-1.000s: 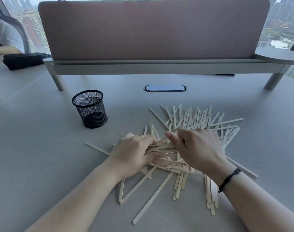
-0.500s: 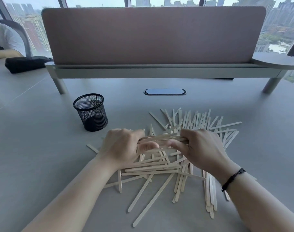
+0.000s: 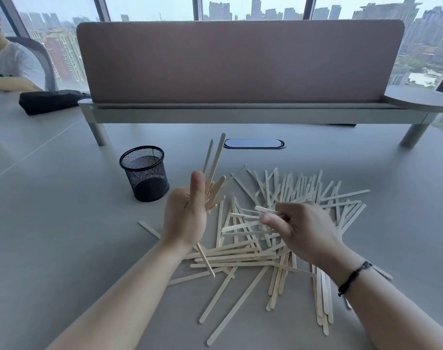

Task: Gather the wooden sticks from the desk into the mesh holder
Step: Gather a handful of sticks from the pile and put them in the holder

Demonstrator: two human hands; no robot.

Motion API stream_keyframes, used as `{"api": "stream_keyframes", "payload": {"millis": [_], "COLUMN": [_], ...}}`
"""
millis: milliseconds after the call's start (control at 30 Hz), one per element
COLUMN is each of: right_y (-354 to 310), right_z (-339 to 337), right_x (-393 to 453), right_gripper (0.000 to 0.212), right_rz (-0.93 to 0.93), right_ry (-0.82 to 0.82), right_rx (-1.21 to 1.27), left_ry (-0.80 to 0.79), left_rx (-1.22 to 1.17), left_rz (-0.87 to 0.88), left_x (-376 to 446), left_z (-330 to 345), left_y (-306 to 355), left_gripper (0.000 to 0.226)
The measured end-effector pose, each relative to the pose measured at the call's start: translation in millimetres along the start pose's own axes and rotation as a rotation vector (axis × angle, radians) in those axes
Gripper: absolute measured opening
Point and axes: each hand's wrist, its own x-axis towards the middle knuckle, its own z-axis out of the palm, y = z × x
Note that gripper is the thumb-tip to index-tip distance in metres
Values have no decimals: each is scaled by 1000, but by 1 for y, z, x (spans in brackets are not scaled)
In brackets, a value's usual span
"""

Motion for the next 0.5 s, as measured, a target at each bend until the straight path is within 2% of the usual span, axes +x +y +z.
{"api": "stream_keyframes", "payload": {"millis": [100, 167, 233, 367, 500], "right_y": [0, 0, -1, -13, -48], "right_z": [4, 4, 3, 0, 14], "right_x": [-2, -2, -1, -2, -1], "right_gripper": [76, 74, 73, 81, 76], "right_rz": [-7, -4, -8, -76, -190], "right_ry": [-26, -21, -6, -28, -9], "right_rx": [-22, 6, 44, 86, 104], "left_ry": [81, 158, 220, 299, 284], "left_rx": [-89, -233, -384, -526, -484], "left_rz": [-66, -147, -260, -420, -416], "left_x": [0, 3, 9, 16, 15], "left_z": [7, 11, 11, 10, 19], "left_y": [9, 18, 22, 22, 19], "left_gripper": [106, 89, 81, 78, 79]}}
